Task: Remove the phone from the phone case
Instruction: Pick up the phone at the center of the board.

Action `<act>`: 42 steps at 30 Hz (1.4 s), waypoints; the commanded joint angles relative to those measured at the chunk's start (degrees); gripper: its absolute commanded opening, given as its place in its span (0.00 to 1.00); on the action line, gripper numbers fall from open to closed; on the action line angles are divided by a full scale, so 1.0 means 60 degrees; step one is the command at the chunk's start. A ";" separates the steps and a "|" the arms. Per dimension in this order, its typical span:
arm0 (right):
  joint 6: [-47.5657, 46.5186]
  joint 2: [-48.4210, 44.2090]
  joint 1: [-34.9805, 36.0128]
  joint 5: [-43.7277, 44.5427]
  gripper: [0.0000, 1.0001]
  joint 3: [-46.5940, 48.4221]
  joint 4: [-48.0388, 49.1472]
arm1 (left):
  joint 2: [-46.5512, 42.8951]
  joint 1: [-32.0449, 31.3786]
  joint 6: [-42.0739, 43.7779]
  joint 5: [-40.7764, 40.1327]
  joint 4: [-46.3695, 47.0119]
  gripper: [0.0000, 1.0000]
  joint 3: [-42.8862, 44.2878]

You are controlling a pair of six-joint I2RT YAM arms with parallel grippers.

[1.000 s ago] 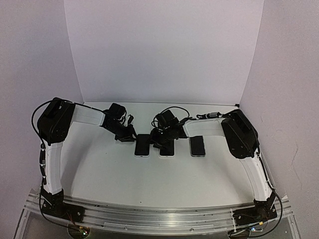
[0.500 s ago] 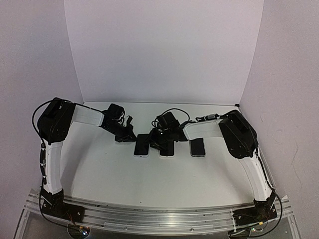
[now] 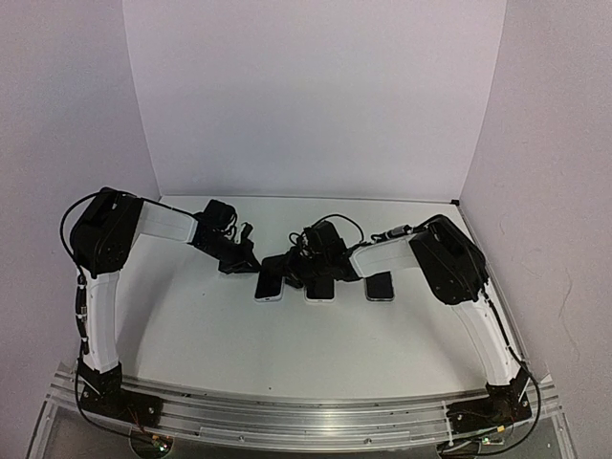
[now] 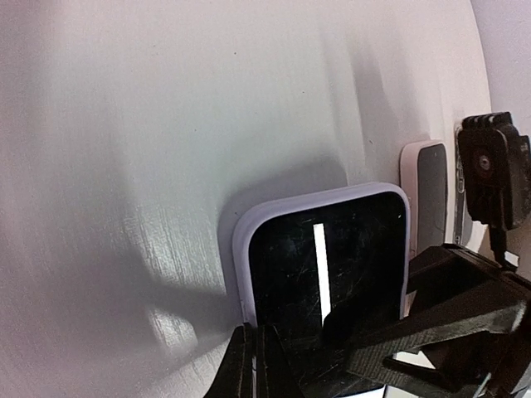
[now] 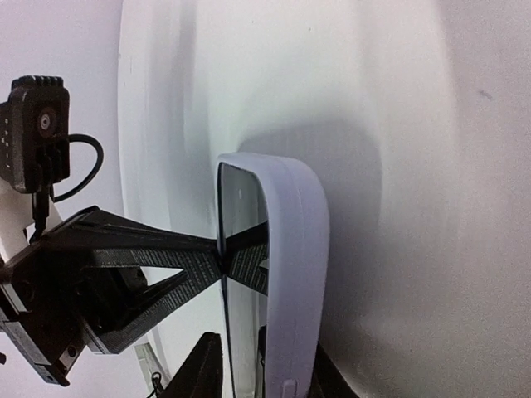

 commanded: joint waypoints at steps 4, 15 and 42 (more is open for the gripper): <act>0.0459 -0.0083 0.0191 -0.0666 0.02 -0.0092 0.1935 | -0.0390 -0.0234 0.0738 0.0984 -0.0511 0.00 0.0274; -0.2543 -0.2664 0.0190 -0.0055 0.00 -0.1102 0.1643 | -0.2643 0.1442 0.4285 0.3021 -0.1030 0.46 -0.0410; -0.5707 -0.5499 0.0849 -0.1573 0.00 -0.1206 0.4241 | -0.6562 0.0399 0.0526 0.6526 0.4255 0.66 -0.1605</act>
